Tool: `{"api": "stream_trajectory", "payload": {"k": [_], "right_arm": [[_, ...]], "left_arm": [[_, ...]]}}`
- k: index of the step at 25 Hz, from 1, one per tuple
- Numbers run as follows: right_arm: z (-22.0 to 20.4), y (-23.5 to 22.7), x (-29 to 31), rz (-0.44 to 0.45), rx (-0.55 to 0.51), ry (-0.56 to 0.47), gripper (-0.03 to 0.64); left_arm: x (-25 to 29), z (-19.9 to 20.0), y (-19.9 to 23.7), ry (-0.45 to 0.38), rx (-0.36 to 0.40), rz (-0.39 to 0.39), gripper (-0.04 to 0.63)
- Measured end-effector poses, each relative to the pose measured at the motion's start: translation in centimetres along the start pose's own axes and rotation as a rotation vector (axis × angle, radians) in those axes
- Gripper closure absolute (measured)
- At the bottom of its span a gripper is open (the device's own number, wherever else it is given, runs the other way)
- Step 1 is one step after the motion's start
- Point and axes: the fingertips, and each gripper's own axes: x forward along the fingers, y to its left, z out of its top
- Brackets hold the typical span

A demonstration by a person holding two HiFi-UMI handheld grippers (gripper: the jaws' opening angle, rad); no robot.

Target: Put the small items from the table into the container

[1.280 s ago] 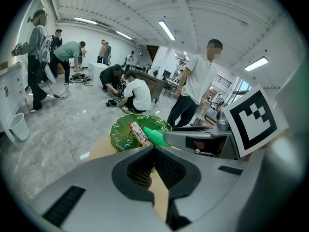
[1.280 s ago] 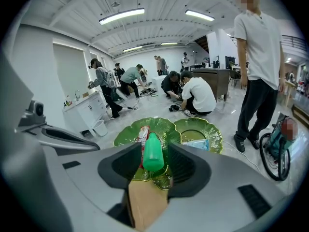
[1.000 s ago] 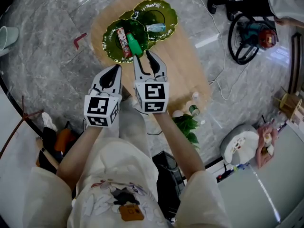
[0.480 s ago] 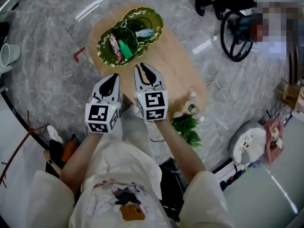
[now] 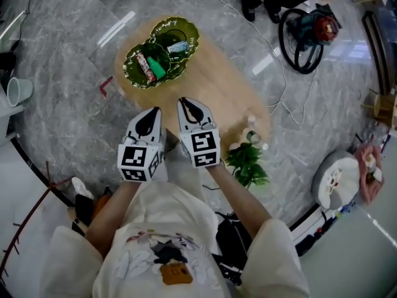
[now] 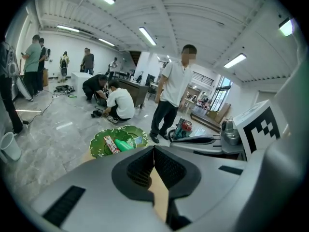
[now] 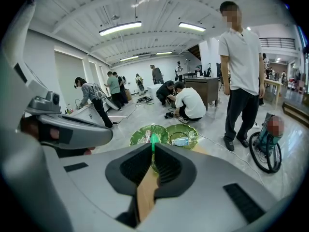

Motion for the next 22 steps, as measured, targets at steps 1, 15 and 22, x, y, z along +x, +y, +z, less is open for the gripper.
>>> {"api": "stream_trajectory", "payload": {"k": [1, 15, 22], "right_arm": [[0.1, 0.1, -0.8, 0.0, 0.006, -0.007, 0.594], [-1.1, 0.8, -11.4, -0.082, 0.069, -0.094, 0.597], [-0.8, 1.9, -16.1, -0.117, 0.092, -0.171, 0.598]], "left_arm": [[-0.4, 0.2, -0.5, -0.004, 0.006, -0.005, 0.588], [-5.9, 1.0, -5.9, -0.046, 0.093, -0.056, 0.588], [-9.0, 0.2, -10.1, -0.055, 0.155, -0.111, 0.588]]}}
